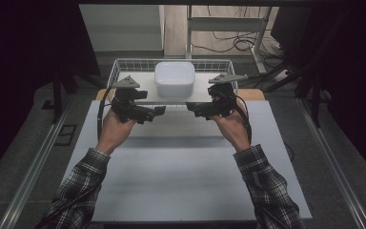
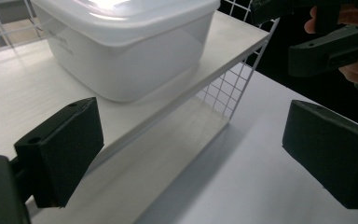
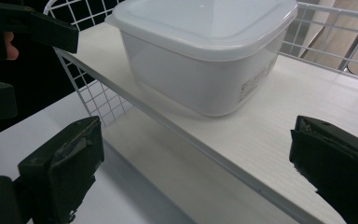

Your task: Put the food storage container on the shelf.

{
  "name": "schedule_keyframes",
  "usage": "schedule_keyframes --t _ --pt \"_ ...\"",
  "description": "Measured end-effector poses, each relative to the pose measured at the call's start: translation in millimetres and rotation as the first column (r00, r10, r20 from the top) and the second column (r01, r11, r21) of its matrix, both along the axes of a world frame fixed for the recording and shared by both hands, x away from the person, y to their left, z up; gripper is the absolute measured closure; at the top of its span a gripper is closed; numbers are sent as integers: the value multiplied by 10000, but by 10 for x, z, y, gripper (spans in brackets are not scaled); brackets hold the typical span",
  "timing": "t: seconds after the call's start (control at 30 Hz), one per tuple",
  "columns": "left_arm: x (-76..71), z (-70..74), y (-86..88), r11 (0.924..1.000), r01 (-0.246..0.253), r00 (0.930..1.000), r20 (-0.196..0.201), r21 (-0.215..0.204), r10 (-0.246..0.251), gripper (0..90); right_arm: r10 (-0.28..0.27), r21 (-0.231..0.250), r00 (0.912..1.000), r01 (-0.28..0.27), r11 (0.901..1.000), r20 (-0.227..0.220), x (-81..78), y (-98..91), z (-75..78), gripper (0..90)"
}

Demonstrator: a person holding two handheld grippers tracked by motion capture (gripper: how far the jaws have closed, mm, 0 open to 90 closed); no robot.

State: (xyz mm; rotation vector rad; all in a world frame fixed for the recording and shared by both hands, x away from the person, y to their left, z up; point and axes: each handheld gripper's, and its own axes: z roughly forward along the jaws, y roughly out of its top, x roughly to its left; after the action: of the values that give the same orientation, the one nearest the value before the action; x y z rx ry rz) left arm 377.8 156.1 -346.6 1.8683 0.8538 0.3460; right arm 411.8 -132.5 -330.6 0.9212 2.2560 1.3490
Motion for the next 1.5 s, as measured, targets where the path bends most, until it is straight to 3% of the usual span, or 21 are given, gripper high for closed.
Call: schedule_keyframes --t 0.7,0.93,1.2,1.37,1.5 --pt "-305 -269 -73 9992 347 9992 -181 200 -344 34 437 -195 9987 -431 9989 278 -315 -61 -146 19" --pt "-362 -385 -62 9981 599 9980 -197 -114 -601 23 514 -107 9985 -512 9986 166 -376 -82 -253 19" --pt "-415 -540 -116 9970 760 9966 -323 124 -755 5 736 -324 9971 -729 9968 209 -450 -91 -382 15" --pt "-442 -637 -151 9940 1065 9924 -649 236 -1048 3 717 -356 9970 -707 9969 292 -491 -109 -465 14" --pt "-492 -692 -189 9924 1165 9916 -613 388 -1141 0 686 -415 9971 -671 9969 340 -525 -132 -533 12"
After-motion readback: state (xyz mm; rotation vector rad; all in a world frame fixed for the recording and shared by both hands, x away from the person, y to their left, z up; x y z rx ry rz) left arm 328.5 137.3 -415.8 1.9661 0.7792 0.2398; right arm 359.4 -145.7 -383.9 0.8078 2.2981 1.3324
